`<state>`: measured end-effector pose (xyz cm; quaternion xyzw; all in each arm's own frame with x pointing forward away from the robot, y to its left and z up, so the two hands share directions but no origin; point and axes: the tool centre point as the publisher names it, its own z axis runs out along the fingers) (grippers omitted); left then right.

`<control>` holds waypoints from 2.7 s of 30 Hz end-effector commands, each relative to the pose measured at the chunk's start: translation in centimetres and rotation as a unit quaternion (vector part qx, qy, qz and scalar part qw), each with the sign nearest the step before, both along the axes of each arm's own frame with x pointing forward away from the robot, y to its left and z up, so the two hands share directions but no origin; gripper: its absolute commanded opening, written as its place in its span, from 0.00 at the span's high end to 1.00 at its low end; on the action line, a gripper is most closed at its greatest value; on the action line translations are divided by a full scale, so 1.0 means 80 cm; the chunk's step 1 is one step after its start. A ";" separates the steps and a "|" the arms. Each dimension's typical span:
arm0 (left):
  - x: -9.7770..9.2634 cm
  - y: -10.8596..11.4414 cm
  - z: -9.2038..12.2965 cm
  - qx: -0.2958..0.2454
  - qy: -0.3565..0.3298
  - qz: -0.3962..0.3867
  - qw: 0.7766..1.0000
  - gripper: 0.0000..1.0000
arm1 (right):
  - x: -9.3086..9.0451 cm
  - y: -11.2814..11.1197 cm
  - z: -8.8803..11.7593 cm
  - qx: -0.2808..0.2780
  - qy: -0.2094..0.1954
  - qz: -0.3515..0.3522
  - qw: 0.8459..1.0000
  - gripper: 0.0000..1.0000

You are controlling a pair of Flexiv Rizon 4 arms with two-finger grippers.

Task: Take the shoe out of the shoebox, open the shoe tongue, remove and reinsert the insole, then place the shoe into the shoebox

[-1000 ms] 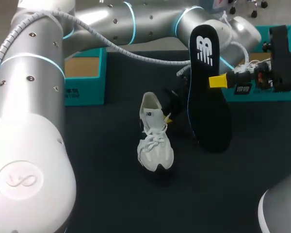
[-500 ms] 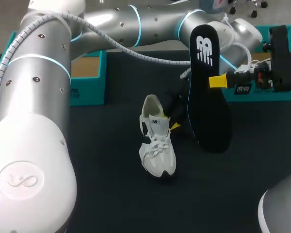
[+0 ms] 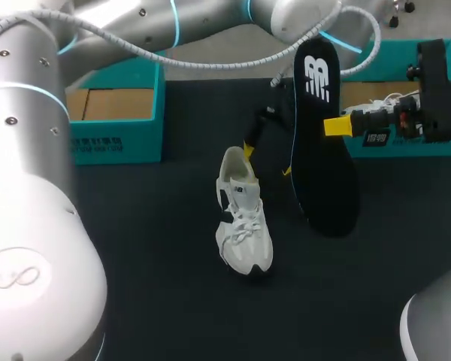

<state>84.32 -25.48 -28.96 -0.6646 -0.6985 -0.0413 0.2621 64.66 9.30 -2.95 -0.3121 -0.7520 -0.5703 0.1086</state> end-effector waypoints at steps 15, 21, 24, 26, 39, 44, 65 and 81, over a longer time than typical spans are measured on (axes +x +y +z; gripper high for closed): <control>0.028 0.058 0.094 -0.248 -0.093 0.029 0.964 0.00 | 0.003 0.002 0.000 -0.001 0.001 0.001 1.000 1.00; 0.028 0.058 0.094 -0.248 -0.093 0.029 0.964 0.00 | 0.003 0.002 0.000 -0.001 0.001 0.001 1.000 1.00; 0.028 0.058 0.094 -0.248 -0.093 0.029 0.964 0.00 | 0.003 0.002 0.000 -0.001 0.001 0.001 1.000 1.00; 0.028 0.058 0.094 -0.248 -0.093 0.029 0.964 0.00 | 0.003 0.002 0.000 -0.001 0.001 0.001 1.000 1.00; 0.058 0.054 0.136 -0.460 -0.196 0.126 0.857 0.00 | 0.065 -0.019 0.014 0.033 0.046 -0.025 0.998 1.00; 0.058 0.048 0.168 -0.526 -0.215 0.136 0.812 0.00 | 0.112 -0.034 0.031 0.029 0.069 -0.023 0.997 1.00; 0.052 0.040 0.270 -0.689 -0.193 0.147 0.683 0.00 | 0.200 -0.058 0.033 0.063 0.148 -0.058 0.985 1.00; 0.041 0.034 0.295 -0.736 -0.195 0.112 0.639 0.00 | 0.217 -0.063 0.042 0.088 0.274 -0.072 0.955 1.00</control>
